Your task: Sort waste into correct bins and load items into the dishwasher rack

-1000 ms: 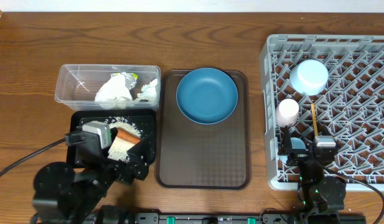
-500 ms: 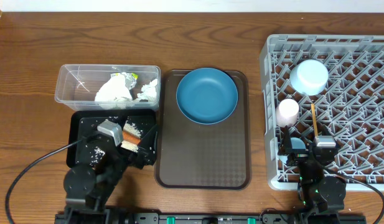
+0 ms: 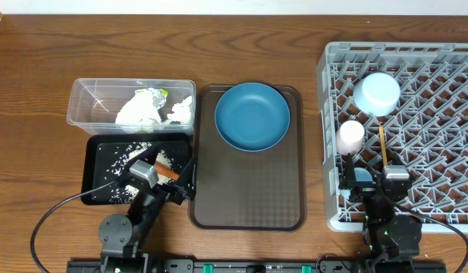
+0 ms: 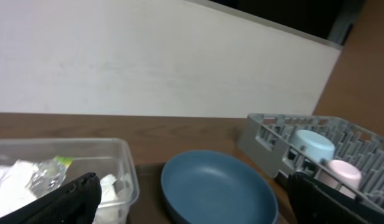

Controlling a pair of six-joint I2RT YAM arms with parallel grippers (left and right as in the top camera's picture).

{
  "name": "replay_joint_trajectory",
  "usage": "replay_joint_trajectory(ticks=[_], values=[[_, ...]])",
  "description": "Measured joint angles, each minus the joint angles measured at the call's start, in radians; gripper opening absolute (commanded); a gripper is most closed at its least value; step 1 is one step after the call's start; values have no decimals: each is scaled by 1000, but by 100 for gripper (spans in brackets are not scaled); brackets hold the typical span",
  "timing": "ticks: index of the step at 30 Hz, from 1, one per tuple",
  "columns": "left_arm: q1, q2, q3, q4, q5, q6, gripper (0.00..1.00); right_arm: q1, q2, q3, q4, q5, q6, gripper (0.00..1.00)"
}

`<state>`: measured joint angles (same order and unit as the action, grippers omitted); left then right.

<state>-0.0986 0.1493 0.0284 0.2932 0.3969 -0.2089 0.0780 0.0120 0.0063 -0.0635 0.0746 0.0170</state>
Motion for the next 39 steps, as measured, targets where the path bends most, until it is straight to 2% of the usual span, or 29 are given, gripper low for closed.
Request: replay_joint_trajectory(ticks=[8, 13, 24, 39], values=[[-41, -92, -22, -159, -151, 5, 98, 0, 0, 0, 0, 0, 0, 99], [-42, -134, -20, -284, -206, 69, 98, 0, 0, 0, 0, 0, 0, 99], [-42, -138, -13, -312, -270, 261, 98, 0, 0, 0, 0, 0, 0, 99], [-13, -138, -10, -317, -299, 293, 98, 0, 0, 0, 0, 0, 0, 99]])
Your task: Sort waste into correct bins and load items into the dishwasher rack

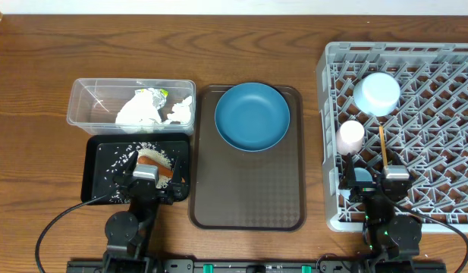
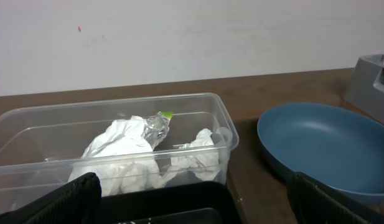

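Observation:
The clear plastic bin (image 1: pixel 131 104) holds crumpled white waste (image 2: pixel 126 152) and a bit of clear wrapper. Below it lies a black tray (image 1: pixel 101 171) with scattered rice and a brown-orange food piece (image 1: pixel 154 161). My left gripper (image 1: pixel 154 183) hangs open over the tray's near edge, facing the bin, with nothing between its fingers (image 2: pixel 61 202). A blue plate (image 1: pixel 252 116) rests on the brown tray (image 1: pixel 249 189). My right gripper (image 1: pixel 375 182) sits at the near left corner of the grey dish rack (image 1: pixel 446 182); its jaws are not readable.
In the rack stand a light-blue cup (image 1: pixel 376 92), a pink cup (image 1: pixel 351 135) and an orange stick (image 1: pixel 383 145). The wooden table (image 1: pixel 36 76) surrounds everything. A white wall runs behind the far edge.
My left gripper was turned right toward the blue plate at the brown tray's edge; now it sits further left over the black tray, facing the clear bin. It is still open. The right arm is unchanged.

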Controlling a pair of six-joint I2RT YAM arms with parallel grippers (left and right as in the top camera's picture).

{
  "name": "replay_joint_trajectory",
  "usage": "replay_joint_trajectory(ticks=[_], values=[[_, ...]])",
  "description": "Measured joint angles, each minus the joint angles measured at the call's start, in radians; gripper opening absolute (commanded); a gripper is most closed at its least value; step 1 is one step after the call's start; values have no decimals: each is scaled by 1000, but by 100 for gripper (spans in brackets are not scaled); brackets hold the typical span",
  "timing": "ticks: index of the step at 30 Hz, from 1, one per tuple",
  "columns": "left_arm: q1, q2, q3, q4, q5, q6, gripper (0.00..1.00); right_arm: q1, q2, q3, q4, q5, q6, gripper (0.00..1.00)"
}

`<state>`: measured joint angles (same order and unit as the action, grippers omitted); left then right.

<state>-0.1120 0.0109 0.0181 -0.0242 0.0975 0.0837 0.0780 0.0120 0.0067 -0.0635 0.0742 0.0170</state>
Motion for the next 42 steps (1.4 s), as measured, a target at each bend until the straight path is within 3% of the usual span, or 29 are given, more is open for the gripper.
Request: replay_joint_trajectory(ticks=[42], values=[[34, 0, 0, 0, -1, -5, 98, 0, 0, 0, 0, 0, 0, 99]])
